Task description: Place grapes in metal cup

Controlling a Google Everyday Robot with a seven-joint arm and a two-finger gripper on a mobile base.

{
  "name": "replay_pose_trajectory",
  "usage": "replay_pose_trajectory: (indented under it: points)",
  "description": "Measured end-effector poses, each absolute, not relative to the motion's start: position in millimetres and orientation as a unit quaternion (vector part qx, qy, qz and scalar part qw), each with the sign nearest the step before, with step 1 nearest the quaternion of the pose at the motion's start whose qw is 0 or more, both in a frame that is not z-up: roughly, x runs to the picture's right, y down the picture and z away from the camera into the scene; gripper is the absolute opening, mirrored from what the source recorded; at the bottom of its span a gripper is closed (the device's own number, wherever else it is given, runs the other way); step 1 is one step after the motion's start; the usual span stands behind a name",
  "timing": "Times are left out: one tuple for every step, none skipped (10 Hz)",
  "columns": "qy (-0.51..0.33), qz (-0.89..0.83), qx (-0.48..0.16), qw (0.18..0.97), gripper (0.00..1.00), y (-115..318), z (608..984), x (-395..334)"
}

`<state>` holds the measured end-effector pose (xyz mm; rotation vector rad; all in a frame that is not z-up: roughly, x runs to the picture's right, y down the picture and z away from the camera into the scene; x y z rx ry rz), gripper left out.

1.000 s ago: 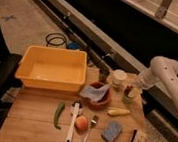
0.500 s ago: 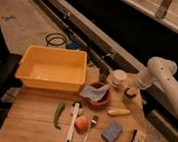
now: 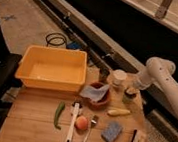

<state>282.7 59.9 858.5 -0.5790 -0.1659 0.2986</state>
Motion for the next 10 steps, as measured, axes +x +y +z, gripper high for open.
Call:
replay_pose_trajectory:
  points:
    - [-0.078, 0.147, -0.282, 0.945, 0.00, 57, 855, 284]
    - [-0.074, 0.148, -0.275, 0.947, 0.00, 50, 849, 287]
    - [-0.071, 0.149, -0.270, 0.949, 0.00, 45, 845, 289]
    - [-0.069, 0.148, -0.267, 0.950, 0.00, 44, 844, 290]
    - [-0.065, 0.145, -0.262, 0.952, 0.00, 41, 845, 291]
    - [-0.058, 0.140, -0.256, 0.955, 0.00, 35, 842, 292]
    - [-0.051, 0.134, -0.248, 0.958, 0.00, 22, 835, 292]
    - [-0.044, 0.129, -0.242, 0.961, 0.00, 12, 826, 294]
    - [-0.040, 0.125, -0.235, 0.963, 0.00, 1, 816, 294]
    - [-0.031, 0.118, -0.222, 0.967, 0.00, -17, 799, 296]
